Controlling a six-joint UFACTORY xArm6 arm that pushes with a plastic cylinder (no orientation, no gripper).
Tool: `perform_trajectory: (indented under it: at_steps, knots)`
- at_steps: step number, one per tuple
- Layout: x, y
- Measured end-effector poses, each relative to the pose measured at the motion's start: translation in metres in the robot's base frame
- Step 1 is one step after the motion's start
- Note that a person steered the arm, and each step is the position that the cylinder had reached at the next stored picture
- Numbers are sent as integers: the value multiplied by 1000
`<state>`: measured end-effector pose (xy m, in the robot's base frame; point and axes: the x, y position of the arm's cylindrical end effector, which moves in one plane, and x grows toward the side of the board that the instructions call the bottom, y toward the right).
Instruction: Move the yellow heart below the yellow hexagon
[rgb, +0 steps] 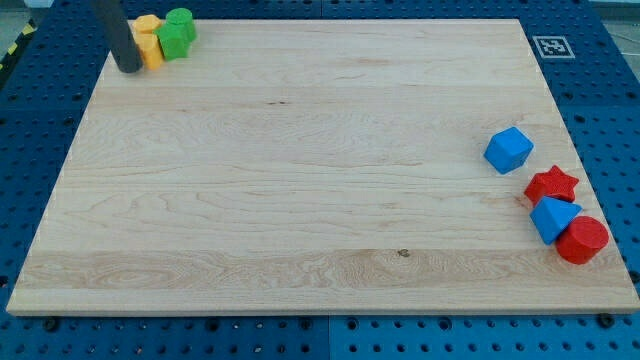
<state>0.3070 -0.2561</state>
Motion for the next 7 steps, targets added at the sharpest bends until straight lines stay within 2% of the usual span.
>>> perform_trajectory:
  at_steps: [1, 2, 3, 7]
  knots:
    - [43, 33]
    - [67, 90]
    - [70, 141]
    - [91, 477]
